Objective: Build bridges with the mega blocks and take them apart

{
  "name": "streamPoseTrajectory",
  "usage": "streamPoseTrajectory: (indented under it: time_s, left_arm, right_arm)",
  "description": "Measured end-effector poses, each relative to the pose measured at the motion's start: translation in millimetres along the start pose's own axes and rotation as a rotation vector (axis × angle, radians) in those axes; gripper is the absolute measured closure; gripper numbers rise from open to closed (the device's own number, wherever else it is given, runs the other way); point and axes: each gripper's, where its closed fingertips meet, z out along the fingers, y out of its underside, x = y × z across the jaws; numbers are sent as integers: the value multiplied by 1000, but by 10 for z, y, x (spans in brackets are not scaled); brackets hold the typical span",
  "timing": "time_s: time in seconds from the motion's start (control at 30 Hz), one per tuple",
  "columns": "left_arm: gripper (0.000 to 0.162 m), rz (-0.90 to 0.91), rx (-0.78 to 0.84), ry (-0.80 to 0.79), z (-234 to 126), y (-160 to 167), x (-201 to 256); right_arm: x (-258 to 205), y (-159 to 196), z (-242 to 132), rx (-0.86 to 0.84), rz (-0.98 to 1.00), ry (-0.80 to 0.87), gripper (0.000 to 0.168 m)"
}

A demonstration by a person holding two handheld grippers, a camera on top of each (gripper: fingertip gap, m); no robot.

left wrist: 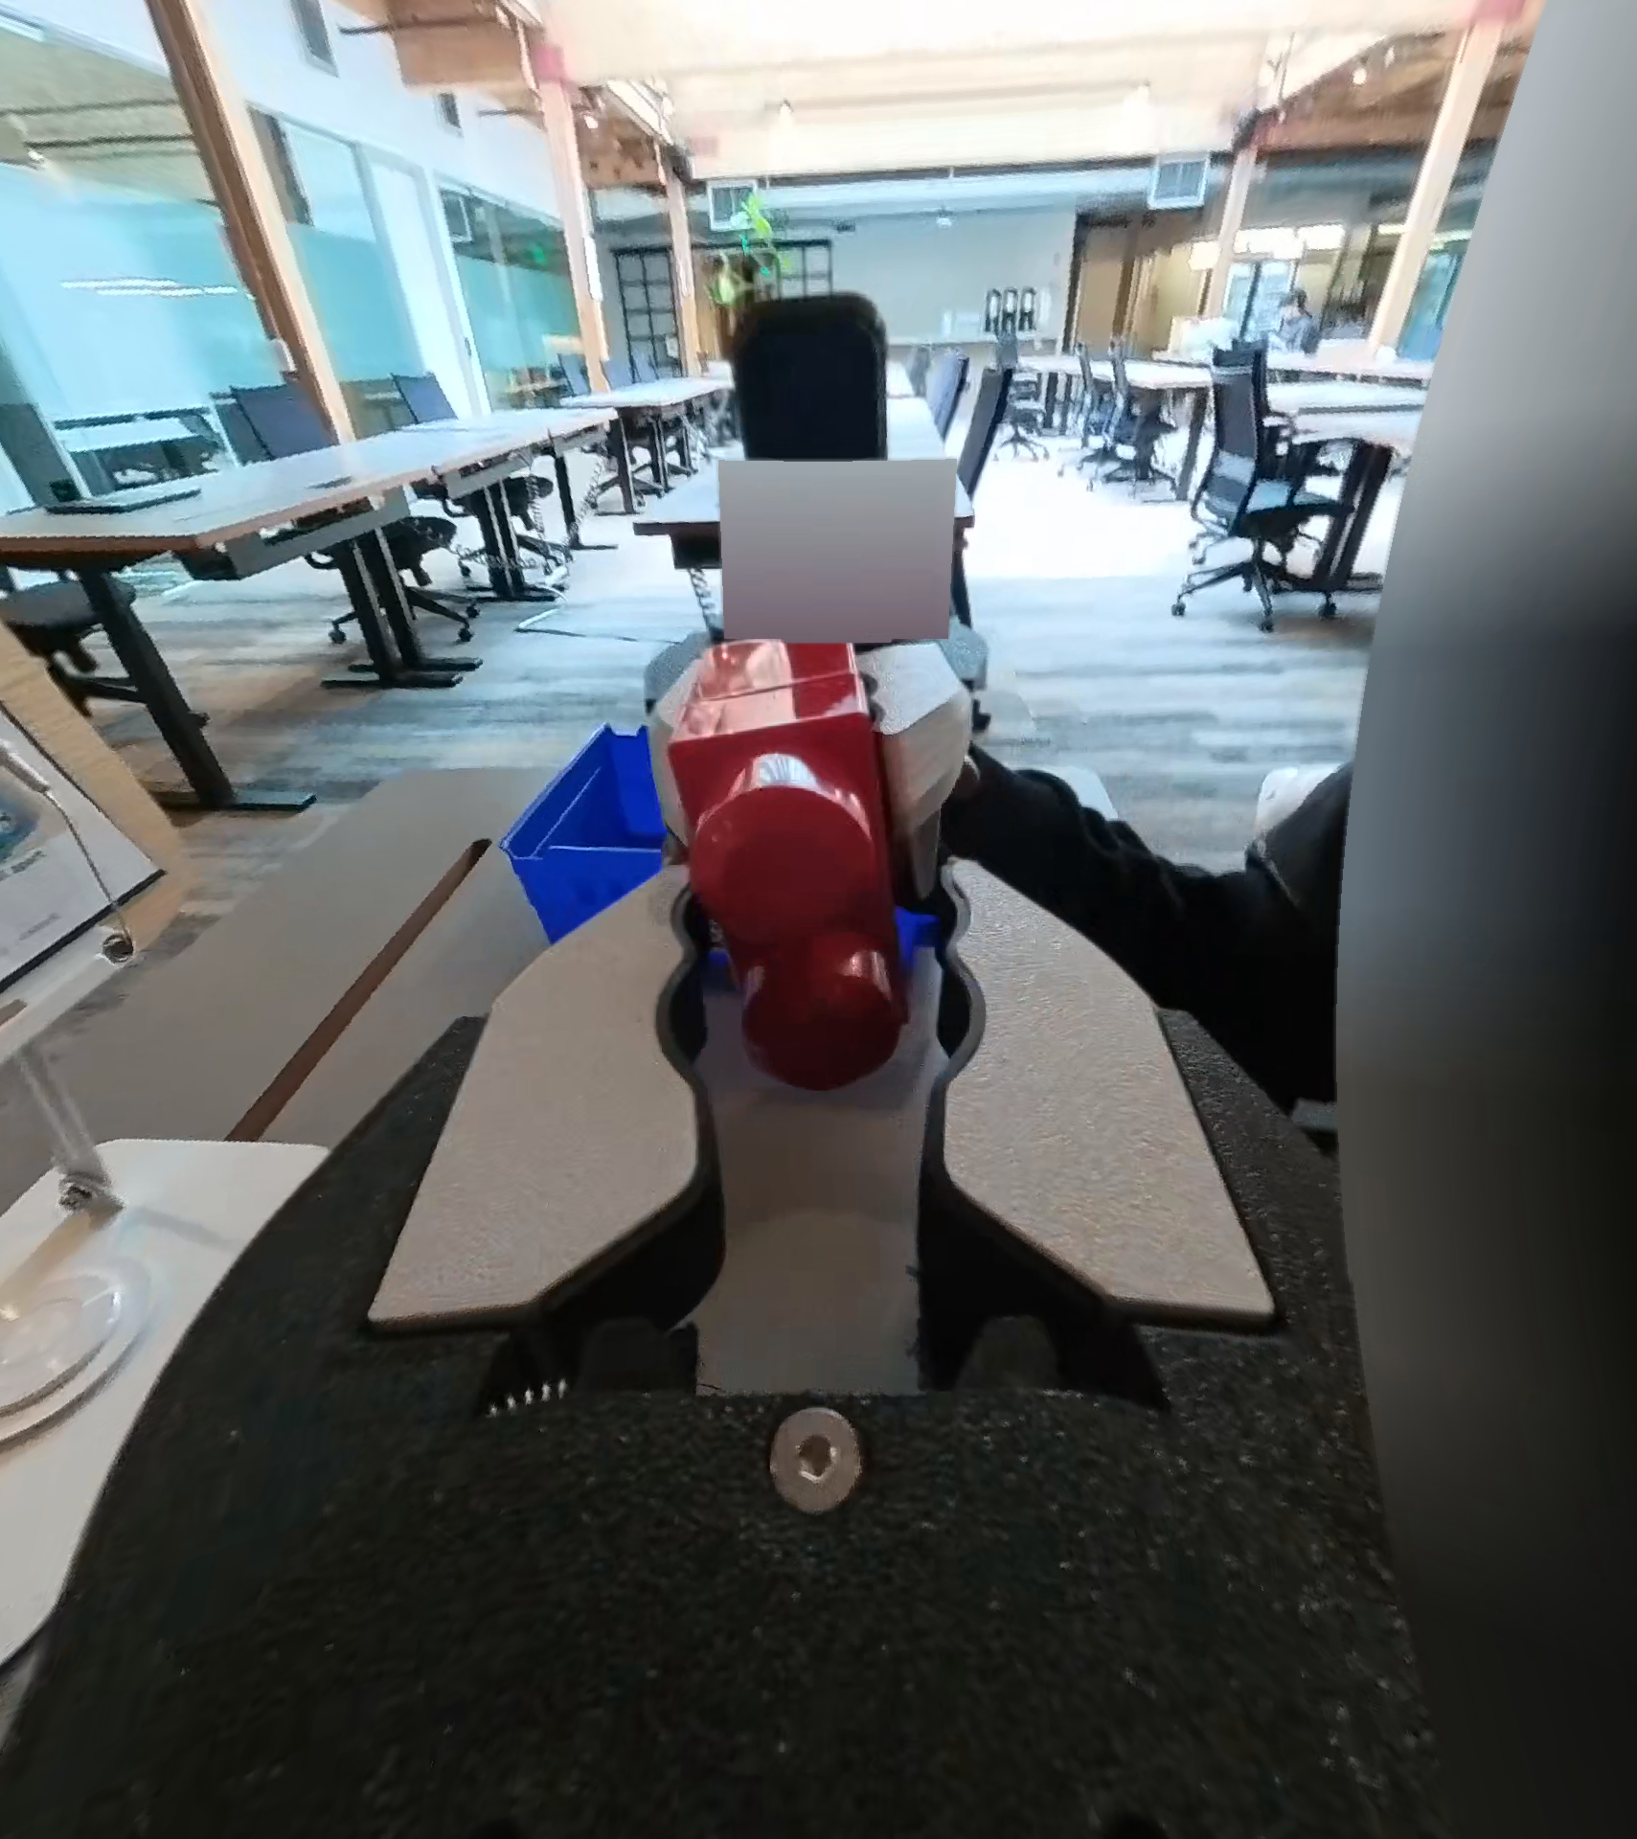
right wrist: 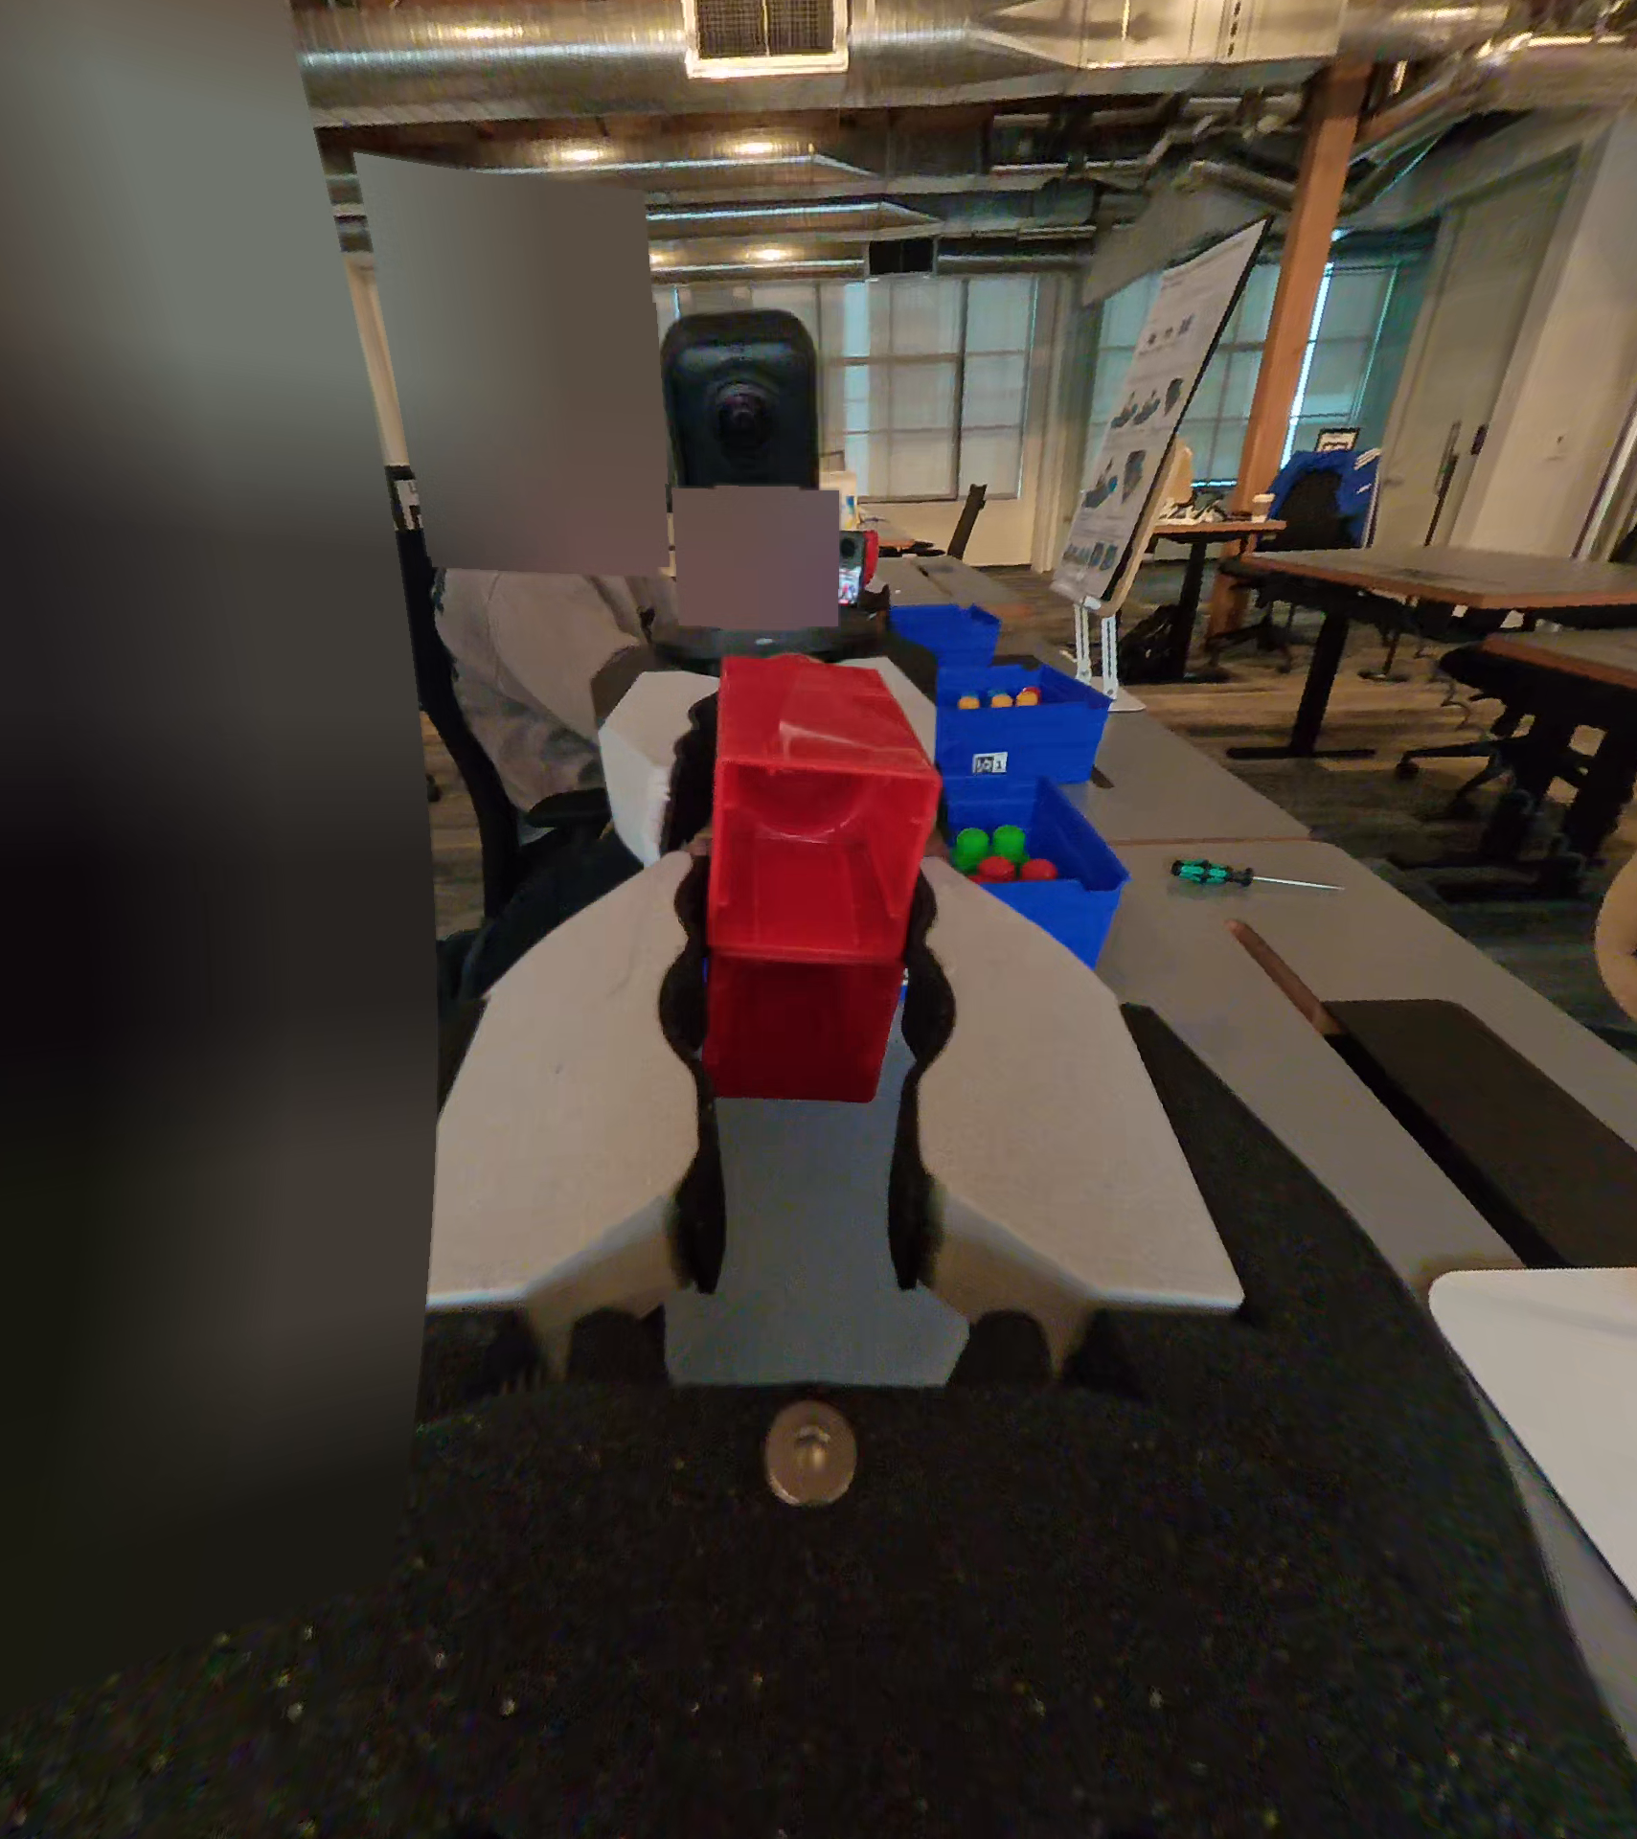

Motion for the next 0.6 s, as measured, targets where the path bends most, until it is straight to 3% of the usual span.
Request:
streamPoseTrajectory:
  time_s: [0.37, 0.53, 0.6]
  left_arm:
    - [127, -49, -4, 3, 36, -19, 12]
    - [127, 34, -67, 6, -19, -19, 137]
    - [127, 17, 21, -31, -272, -173, 51]
  right_arm:
    - [-50, -31, 10, -19, -46, 10, 133]
    - [-181, 4, 33, -68, -113, -28, 133]
    - [-120, -93, -165, -17, -97, -7, 133]
